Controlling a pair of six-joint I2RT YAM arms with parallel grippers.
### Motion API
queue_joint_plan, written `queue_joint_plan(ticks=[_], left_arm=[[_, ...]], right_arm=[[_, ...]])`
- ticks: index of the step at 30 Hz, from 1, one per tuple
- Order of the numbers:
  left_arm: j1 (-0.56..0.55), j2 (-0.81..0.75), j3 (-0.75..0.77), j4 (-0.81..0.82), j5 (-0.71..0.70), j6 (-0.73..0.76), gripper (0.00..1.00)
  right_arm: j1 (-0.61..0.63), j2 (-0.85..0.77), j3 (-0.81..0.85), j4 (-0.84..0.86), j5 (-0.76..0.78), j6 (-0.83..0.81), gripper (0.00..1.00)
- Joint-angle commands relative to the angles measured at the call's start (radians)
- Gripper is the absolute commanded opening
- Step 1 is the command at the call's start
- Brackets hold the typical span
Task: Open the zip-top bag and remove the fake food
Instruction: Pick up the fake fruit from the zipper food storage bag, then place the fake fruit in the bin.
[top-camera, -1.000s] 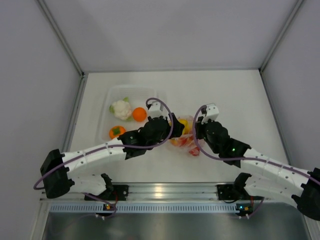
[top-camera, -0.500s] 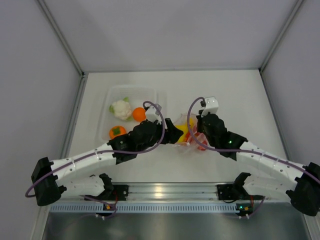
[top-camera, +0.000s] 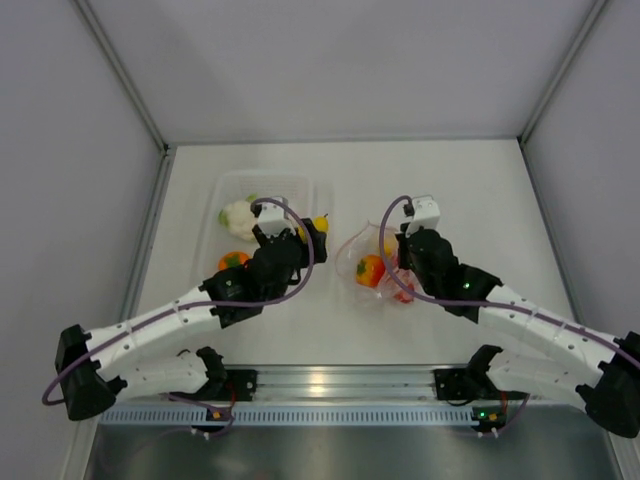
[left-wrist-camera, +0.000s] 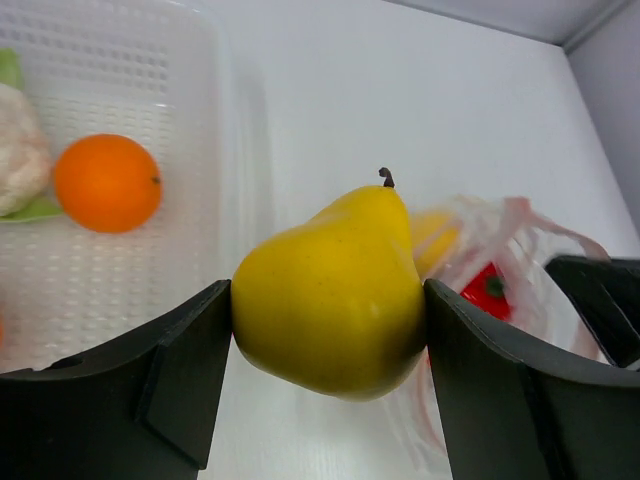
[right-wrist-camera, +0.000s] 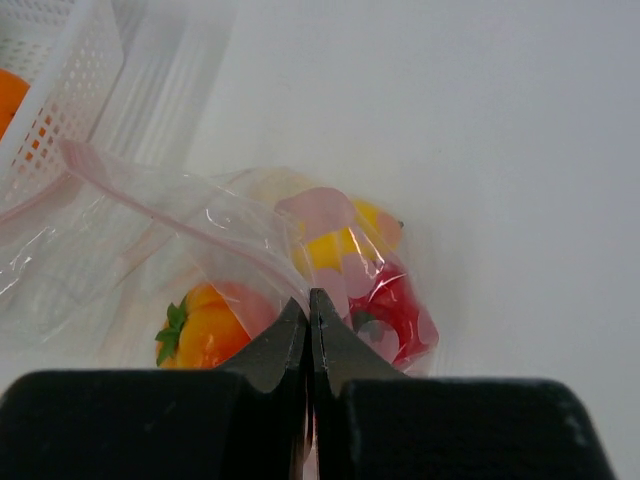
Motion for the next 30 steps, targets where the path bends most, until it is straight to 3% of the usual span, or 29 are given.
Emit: queue_joint_plan(ticks=[1, 6, 12, 13, 15, 16, 17, 18, 25, 30], left_arm=[[0.041, 0.035, 0.081, -0.110, -0.188, 0.033, 0.00], [0.220, 0.072, 0.044, -0.161, -0.099, -0.012, 0.00], [0.328, 0.146, 0.003, -0.193, -0.050, -0.010, 0.00], [0.334, 0.156, 0.000, -0.196, -0.047, -0.009, 0.17], [0.355, 0.179, -0.013, -0.203, -0.023, -0.010, 0.35], [0.363, 0.181, -0.019, -0.207, -0.015, -0.013, 0.60], [0.368, 0.182, -0.023, -0.211, -0.010, -0.022, 0.75], [0.374, 0.182, -0.032, -0.216, -0.010, -0.023, 0.98], [0.376, 0.157, -0.017, -0.253, 0.005, -0.001, 0.98], [0.376, 0.089, 0.023, -0.247, 0.146, 0.030, 0.98]], right_arm=[[-0.009, -0.030, 0.019, -0.072, 0.013, 0.014, 0.00], [-0.007, -0.068, 0.019, -0.104, 0.027, 0.023, 0.00], [-0.007, -0.111, 0.024, -0.124, 0.004, 0.030, 0.00], [-0.007, -0.114, 0.028, -0.124, -0.004, 0.030, 0.00], [-0.007, -0.125, 0.031, -0.132, -0.024, 0.028, 0.00], [-0.007, -0.129, 0.034, -0.138, -0.028, 0.027, 0.00], [-0.007, -0.129, 0.034, -0.141, -0.034, 0.027, 0.00], [-0.007, -0.136, 0.037, -0.144, -0.033, 0.025, 0.00], [-0.007, -0.156, 0.054, -0.152, -0.056, 0.027, 0.00], [-0.016, -0.165, 0.073, -0.134, -0.218, 0.082, 0.00]])
